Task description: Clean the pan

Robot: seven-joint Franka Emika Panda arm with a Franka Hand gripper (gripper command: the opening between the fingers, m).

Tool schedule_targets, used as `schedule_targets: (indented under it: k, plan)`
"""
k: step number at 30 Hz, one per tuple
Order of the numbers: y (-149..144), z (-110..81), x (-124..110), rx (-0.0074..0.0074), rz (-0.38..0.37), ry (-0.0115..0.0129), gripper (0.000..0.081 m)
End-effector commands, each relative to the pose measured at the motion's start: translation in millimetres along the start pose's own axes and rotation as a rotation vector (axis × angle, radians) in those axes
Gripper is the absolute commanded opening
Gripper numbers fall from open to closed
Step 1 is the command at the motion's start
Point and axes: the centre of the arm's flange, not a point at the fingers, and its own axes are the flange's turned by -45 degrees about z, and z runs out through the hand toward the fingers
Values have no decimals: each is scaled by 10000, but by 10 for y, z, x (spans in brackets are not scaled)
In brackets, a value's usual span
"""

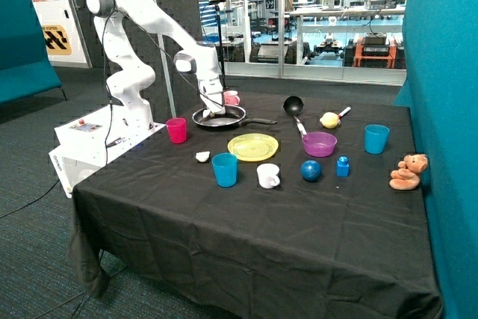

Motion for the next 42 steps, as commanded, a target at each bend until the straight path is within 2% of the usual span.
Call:
schedule_targets:
  k: [1,12,31,42]
  plan:
    - [28,86,35,1,-89,-33,0]
    - [4,255,58,1,-31,-33,0]
    - [-211,327,-131,2,-372,-33,0]
    - [-480,325,-2,3,-913,-33,0]
